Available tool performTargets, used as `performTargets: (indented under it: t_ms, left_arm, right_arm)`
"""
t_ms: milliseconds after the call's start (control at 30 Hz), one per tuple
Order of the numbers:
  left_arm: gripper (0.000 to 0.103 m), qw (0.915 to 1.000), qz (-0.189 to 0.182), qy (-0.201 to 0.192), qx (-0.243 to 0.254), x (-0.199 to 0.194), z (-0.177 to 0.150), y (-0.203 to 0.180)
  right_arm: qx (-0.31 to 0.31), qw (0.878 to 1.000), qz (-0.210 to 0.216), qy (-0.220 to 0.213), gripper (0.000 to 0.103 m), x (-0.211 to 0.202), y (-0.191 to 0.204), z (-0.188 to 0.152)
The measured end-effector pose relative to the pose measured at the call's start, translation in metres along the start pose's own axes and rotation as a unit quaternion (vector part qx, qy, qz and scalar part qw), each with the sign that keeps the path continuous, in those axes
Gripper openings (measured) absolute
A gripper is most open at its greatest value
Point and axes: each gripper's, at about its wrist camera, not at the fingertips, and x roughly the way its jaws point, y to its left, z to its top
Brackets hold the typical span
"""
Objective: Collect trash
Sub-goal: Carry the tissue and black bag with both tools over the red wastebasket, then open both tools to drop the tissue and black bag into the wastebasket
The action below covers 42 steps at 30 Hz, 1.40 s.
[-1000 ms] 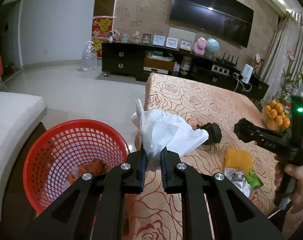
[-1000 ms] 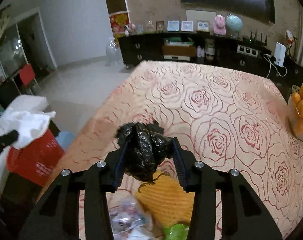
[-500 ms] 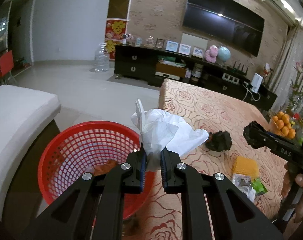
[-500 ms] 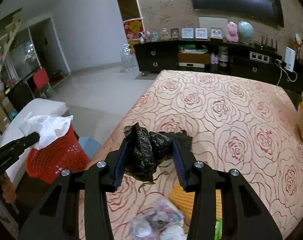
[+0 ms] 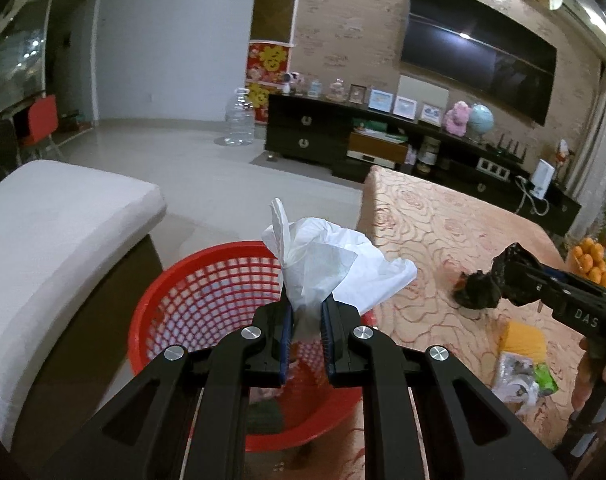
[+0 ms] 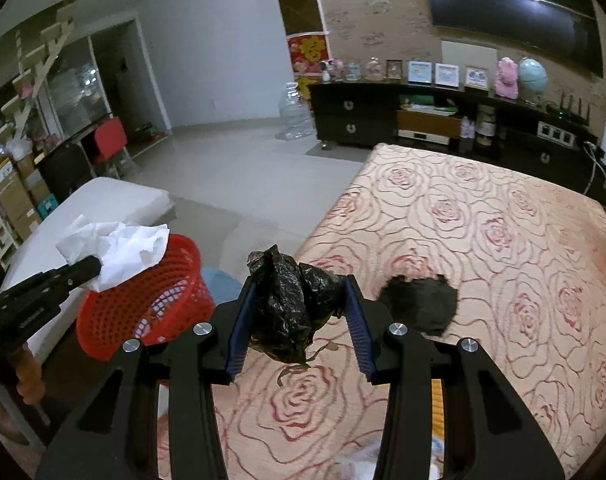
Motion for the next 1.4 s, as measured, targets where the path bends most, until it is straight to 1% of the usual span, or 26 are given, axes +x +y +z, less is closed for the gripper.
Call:
performTargets:
  t_ms: [200, 500, 600, 767, 1200, 1300, 1400]
  left_arm:
    - [0.012, 0.9998, 0.018, 0.000, -0.010, 0.000, 0.000, 0.014]
    - [0.012, 0.9987, 0.048, 0.007, -0.018, 0.004, 0.000, 0.027]
    - [0.012, 0.9979, 0.061, 0.015, -0.020, 0.010, -0.003, 0.032]
    - [0.012, 0.9964, 0.075, 0.034, -0.020, 0.024, -0.006, 0.039]
    - [0.012, 0.9927, 0.101, 0.063, -0.023, 0.043, -0.013, 0.047]
    - [0.012, 0.9916, 0.102, 0.075, -0.023, 0.049, -0.014, 0.048]
    - [0.017, 0.9913, 0.099, 0.085, -0.020, 0.054, -0.016, 0.046]
  right_arm:
    - [-0.018, 0.999, 0.025, 0.010, 0.042, 0.011, 0.026, 0.010]
    - [-0.053, 0.995, 0.080, 0.017, 0.042, 0.026, 0.071, 0.036]
    - [-0.062, 0.993, 0.096, 0.016, 0.042, 0.032, 0.081, 0.035]
    - [-0.053, 0.993, 0.102, 0.032, 0.042, 0.049, 0.084, 0.033]
    - [-0.051, 0.992, 0.106, 0.049, 0.042, 0.067, 0.096, 0.026]
    - [-0.051, 0.991, 0.108, 0.052, 0.042, 0.070, 0.099, 0.026]
    - [-0.048, 0.991, 0.109, 0.053, 0.042, 0.070, 0.100, 0.026]
